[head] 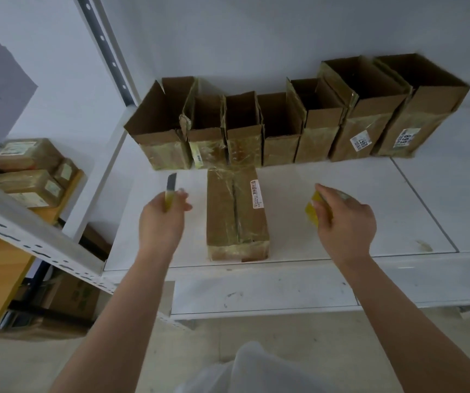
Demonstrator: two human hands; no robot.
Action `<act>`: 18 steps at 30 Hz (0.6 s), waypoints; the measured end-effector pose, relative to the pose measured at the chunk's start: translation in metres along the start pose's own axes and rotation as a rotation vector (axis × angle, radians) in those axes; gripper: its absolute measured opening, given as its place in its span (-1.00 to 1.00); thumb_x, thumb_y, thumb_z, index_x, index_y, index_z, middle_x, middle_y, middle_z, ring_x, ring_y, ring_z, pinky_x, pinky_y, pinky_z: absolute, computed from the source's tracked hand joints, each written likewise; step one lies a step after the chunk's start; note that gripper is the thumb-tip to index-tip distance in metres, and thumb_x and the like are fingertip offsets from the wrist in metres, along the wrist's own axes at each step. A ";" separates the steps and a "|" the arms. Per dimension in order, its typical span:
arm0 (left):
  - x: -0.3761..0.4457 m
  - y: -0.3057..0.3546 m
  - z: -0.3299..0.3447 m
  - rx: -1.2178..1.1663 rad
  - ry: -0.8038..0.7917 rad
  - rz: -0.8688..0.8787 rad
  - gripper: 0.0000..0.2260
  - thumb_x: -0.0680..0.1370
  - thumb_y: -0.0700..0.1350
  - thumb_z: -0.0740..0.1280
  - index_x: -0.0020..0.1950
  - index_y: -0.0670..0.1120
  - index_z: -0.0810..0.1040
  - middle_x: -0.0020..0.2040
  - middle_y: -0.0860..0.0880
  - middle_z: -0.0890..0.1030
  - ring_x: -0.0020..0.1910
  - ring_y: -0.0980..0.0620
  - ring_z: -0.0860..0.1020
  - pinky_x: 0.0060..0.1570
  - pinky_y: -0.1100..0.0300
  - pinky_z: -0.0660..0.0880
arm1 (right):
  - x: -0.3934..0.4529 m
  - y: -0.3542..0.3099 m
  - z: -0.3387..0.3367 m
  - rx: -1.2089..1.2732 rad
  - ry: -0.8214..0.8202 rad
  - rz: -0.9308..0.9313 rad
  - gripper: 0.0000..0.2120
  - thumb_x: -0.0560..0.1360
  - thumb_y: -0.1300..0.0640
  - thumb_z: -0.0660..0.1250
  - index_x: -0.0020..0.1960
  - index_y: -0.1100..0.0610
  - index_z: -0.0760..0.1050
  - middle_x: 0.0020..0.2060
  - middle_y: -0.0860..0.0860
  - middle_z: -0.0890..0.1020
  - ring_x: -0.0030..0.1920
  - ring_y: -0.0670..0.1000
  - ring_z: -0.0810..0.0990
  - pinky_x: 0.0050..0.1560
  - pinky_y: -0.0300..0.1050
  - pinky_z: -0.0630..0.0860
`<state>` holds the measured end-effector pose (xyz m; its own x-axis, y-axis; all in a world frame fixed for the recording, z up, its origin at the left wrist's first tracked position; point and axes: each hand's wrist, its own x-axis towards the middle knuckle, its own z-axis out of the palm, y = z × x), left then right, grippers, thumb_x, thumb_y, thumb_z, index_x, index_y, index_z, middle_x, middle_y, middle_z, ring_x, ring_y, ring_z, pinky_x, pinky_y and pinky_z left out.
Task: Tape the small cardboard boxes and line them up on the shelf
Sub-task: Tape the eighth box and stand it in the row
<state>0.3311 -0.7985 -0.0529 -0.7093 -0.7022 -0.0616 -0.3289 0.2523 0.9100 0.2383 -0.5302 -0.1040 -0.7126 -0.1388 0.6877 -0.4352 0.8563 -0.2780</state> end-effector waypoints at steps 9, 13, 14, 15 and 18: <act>0.014 -0.084 -0.007 0.732 -0.205 0.048 -0.67 0.60 -0.18 0.26 0.36 -0.19 0.44 0.29 -0.27 0.42 0.20 -0.26 0.41 0.18 0.00 0.37 | -0.035 -0.008 0.022 -0.110 -0.528 0.197 -0.54 0.52 0.06 0.38 0.35 0.22 0.45 0.10 0.23 0.63 0.14 0.30 0.53 0.27 0.15 0.31; 0.001 -0.059 -0.004 0.322 -0.097 0.416 -0.71 0.57 -0.14 0.38 0.28 -0.15 0.59 0.29 -0.10 0.55 0.30 -0.08 0.49 0.31 0.10 0.39 | -0.024 -0.036 0.008 0.077 -0.282 0.039 -0.60 0.56 -0.05 0.24 0.24 0.20 0.57 0.14 0.15 0.61 0.15 0.28 0.52 0.16 0.17 0.40; -0.002 -0.050 0.000 0.244 -0.152 0.505 -0.72 0.56 -0.12 0.39 0.26 -0.12 0.61 0.28 -0.02 0.56 0.32 0.00 0.48 0.33 0.13 0.38 | -0.019 -0.046 0.007 0.191 -0.265 -0.053 -0.61 0.57 -0.04 0.21 0.20 0.20 0.60 0.13 0.11 0.63 0.14 0.24 0.54 0.14 0.14 0.43; -0.006 -0.042 0.005 0.203 -0.243 0.572 -0.71 0.54 -0.08 0.40 0.25 -0.09 0.62 0.27 0.05 0.55 0.36 0.06 0.44 0.36 0.15 0.33 | -0.015 -0.056 0.007 0.298 -0.290 -0.135 -0.63 0.57 -0.03 0.22 0.17 0.20 0.62 0.12 0.08 0.64 0.14 0.21 0.54 0.15 0.10 0.46; -0.010 -0.036 0.018 0.306 -0.542 0.632 -0.56 0.49 0.08 0.38 0.34 -0.02 0.54 0.39 0.04 0.47 0.49 0.09 0.25 0.47 0.04 0.12 | -0.017 -0.075 0.014 0.401 -0.479 -0.235 -0.65 0.53 -0.03 0.33 0.16 0.18 0.65 0.19 0.08 0.64 0.25 0.20 0.51 0.21 0.14 0.50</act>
<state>0.3385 -0.7885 -0.0926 -0.9870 0.0208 0.1591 0.1269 0.7078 0.6950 0.2753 -0.5988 -0.1042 -0.6993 -0.5837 0.4127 -0.7137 0.5377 -0.4489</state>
